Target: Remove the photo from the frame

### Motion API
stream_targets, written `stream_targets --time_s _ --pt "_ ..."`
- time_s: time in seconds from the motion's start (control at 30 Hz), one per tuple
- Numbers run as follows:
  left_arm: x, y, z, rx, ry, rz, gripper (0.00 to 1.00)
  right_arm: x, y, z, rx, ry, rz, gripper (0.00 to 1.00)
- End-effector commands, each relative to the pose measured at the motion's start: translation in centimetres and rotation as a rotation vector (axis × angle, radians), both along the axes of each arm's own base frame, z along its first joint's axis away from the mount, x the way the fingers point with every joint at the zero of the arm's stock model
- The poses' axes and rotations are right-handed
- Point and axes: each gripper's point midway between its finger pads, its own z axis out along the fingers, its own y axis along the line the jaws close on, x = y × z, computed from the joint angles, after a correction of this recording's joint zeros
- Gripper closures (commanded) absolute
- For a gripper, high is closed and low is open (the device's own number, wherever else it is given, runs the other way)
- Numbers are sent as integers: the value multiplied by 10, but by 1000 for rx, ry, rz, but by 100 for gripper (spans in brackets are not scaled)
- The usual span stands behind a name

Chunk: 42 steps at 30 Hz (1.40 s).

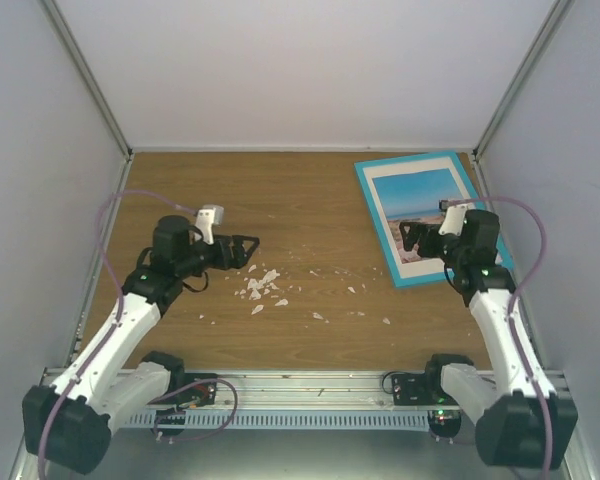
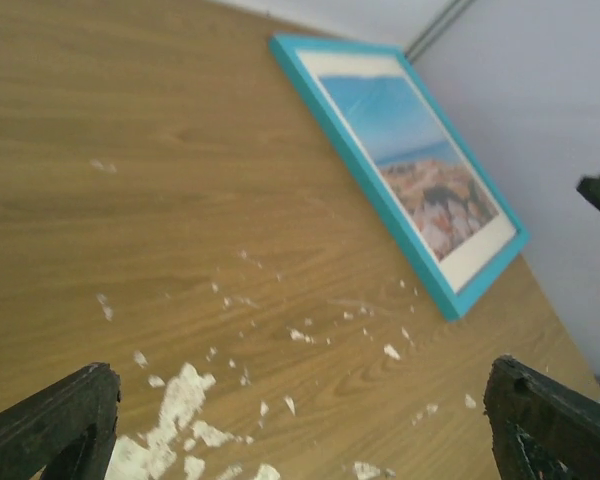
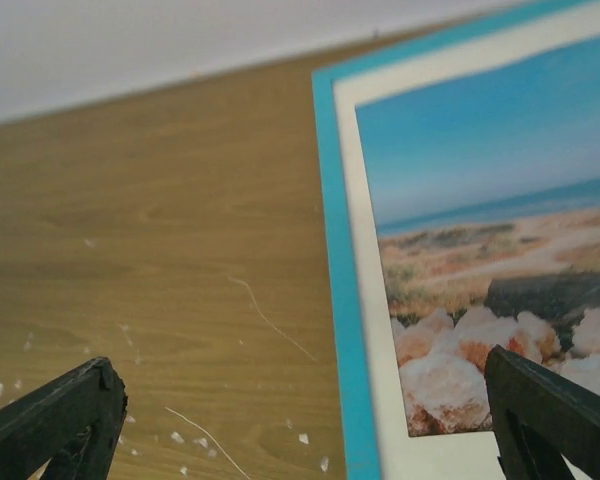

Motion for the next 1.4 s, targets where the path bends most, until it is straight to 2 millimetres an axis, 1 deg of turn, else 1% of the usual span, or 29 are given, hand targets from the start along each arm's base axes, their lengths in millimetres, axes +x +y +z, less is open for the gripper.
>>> stream_targets --time_s 0.0,0.07,0.17,0.2,0.23,0.3,0.37,0.43,0.53,0.7,0.8,0.93,1.07,1.13,1.17,1.23,1.3,1.37 --pt "6 -20 -20 56 55 28 1 13 9 -30 2 124 57 3" --pt "7 -27 -33 74 90 33 1 20 13 -44 -1 164 71 7" --pt "4 -41 -45 70 117 23 1 33 16 -65 -31 221 72 13" --pt "1 -46 -47 65 121 14 1 35 26 -73 -49 246 100 14" --pt "0 -50 -51 63 126 10 1 38 31 -80 -70 265 114 14" --pt "-3 -56 -58 61 139 2 1 44 40 -96 -113 311 132 18" --pt "-5 -60 -64 61 151 -1 1 49 43 -108 -161 343 125 21" --pt "-7 -61 -69 63 164 -4 1 54 44 -118 -198 360 114 23" --pt "-9 -62 -76 66 182 -10 1 59 41 -131 -254 394 88 29" --pt "-13 -64 -84 65 202 -25 1 65 40 -155 -307 446 89 38" --pt "-14 -65 -88 69 211 -29 1 66 40 -165 -323 465 88 41" --pt "-15 -67 -90 68 218 -38 1 69 42 -172 -336 473 91 47" --pt "-16 -69 -93 61 225 -47 1 68 49 -181 -349 493 104 56" --pt "-17 -70 -93 56 228 -50 1 66 54 -187 -357 509 113 61" --pt "-18 -70 -93 53 227 -51 1 64 53 -190 -373 517 104 63" --pt "-19 -70 -93 46 227 -52 1 61 56 -195 -399 532 102 65" --pt "-21 -70 -93 42 227 -54 1 56 63 -199 -412 541 114 66" --pt "-23 -69 -93 36 229 -53 1 50 72 -201 -412 546 130 70"
